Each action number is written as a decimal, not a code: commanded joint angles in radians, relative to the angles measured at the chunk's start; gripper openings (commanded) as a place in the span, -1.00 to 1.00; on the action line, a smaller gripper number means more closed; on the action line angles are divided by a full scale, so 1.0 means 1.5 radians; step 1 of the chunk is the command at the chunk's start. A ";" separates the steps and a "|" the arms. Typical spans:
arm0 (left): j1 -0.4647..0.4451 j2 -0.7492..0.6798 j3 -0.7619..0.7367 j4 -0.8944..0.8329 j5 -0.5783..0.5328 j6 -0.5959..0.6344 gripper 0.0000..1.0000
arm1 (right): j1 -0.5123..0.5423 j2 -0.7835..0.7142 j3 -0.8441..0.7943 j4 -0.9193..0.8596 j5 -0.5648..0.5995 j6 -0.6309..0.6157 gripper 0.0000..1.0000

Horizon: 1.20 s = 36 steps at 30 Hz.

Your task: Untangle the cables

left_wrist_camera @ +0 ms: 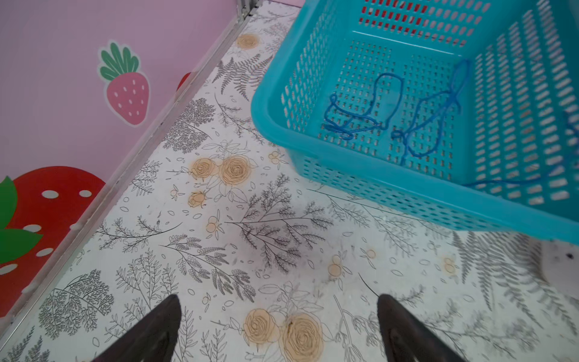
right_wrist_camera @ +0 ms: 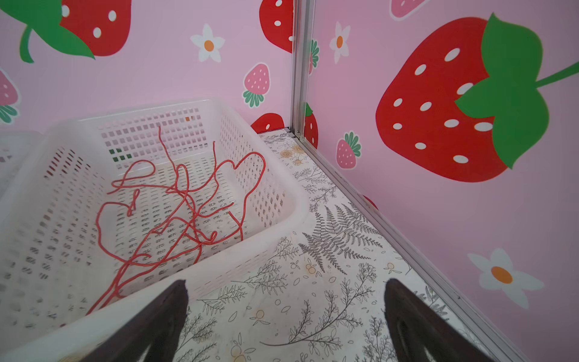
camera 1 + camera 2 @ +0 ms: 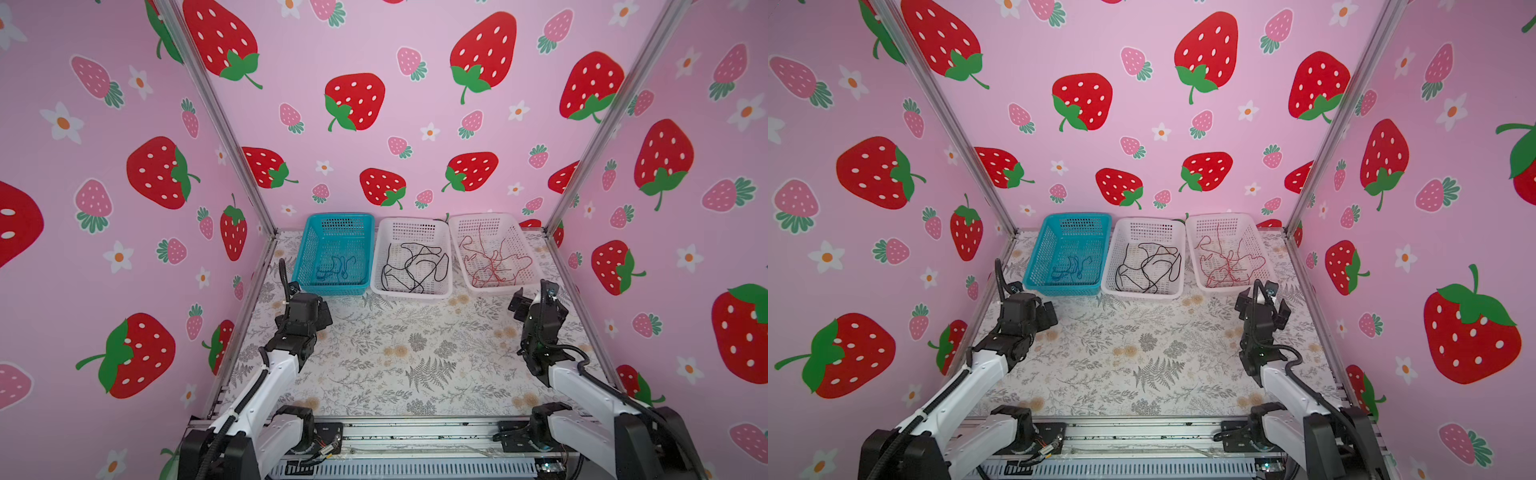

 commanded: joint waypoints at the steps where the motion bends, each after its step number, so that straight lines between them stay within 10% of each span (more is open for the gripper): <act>1: 0.022 0.026 -0.005 0.089 0.002 0.003 0.98 | -0.009 0.055 -0.022 0.172 -0.002 -0.099 0.99; 29: 0.088 0.334 -0.116 0.710 0.218 0.146 0.98 | -0.077 0.299 -0.023 0.393 -0.179 -0.107 0.99; 36: 0.050 0.330 -0.064 0.594 0.162 0.178 0.98 | -0.078 0.298 -0.026 0.397 -0.180 -0.108 0.99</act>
